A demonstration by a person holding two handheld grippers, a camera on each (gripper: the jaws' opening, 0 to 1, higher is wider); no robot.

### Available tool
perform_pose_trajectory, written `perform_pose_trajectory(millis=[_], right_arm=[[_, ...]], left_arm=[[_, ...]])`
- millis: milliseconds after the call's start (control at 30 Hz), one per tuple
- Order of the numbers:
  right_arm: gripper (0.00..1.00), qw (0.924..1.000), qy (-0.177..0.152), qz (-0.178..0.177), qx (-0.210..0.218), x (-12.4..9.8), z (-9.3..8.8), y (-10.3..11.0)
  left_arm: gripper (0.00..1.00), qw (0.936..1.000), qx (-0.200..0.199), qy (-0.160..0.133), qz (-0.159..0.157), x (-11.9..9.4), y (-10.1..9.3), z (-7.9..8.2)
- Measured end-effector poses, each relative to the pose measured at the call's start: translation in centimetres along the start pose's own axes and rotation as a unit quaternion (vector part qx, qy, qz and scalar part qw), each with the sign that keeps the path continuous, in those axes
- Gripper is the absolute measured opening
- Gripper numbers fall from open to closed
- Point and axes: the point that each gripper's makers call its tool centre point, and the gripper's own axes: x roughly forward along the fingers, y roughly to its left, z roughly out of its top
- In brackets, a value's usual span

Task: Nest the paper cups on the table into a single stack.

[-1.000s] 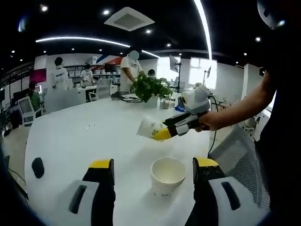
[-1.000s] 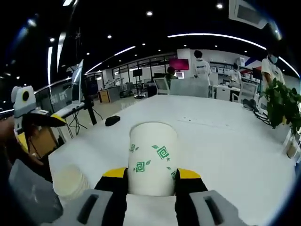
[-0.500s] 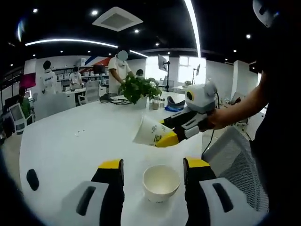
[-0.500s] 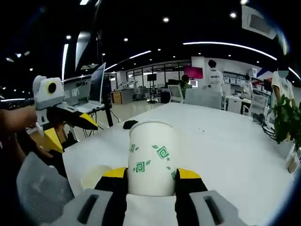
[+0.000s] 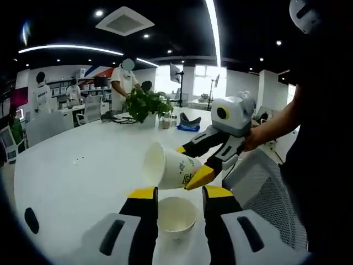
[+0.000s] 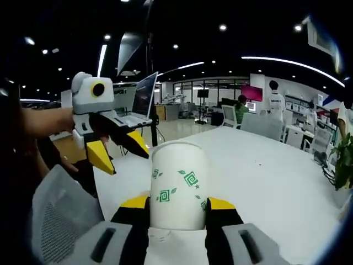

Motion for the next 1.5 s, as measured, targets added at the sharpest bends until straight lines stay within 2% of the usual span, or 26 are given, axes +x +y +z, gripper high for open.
perform_pose_trajectory(millis=[167,300,567,700,833,1033,1200,1500], right_arm=[[0.38,0.9994,0.002,0.035,-0.006,-0.1,-0.1,1.4],[0.38,0.9985,0.0,0.055,-0.008,-0.1,0.0,2.2],[0.38,0.996,-0.001,0.087,-0.019,-0.1,0.3,3.6],[0.38,0.9945,0.003,0.101,-0.028,-0.1,0.3,4.2],[0.38,0.9935,0.004,0.107,-0.038,-0.2,0.2,4.4],[0.38,0.992,0.009,0.112,-0.058,-0.4,0.0,4.6],[0.38,0.992,0.009,0.112,-0.058,-0.4,-0.1,4.4],[0.4,0.9943,0.014,0.099,-0.039,-0.5,-0.2,4.0]], left_arm=[[0.27,0.9998,0.006,0.009,-0.018,-0.3,-0.4,0.0],[0.18,0.9983,0.017,0.025,-0.051,-0.4,-1.4,-0.2],[0.16,0.9967,0.029,0.034,-0.067,-0.4,-1.7,-0.2],[0.1,0.9954,0.035,0.039,-0.081,-0.3,-2.2,-0.2],[0.05,0.9934,0.037,0.044,-0.099,-0.5,-2.9,-0.3],[0.02,0.9911,0.047,0.043,-0.117,-0.7,-3.6,-0.1],[0.0,0.9905,0.054,0.032,-0.122,-0.6,-4.1,0.6],[0.0,0.9894,0.058,0.036,-0.128,-0.6,-4.5,0.7]])
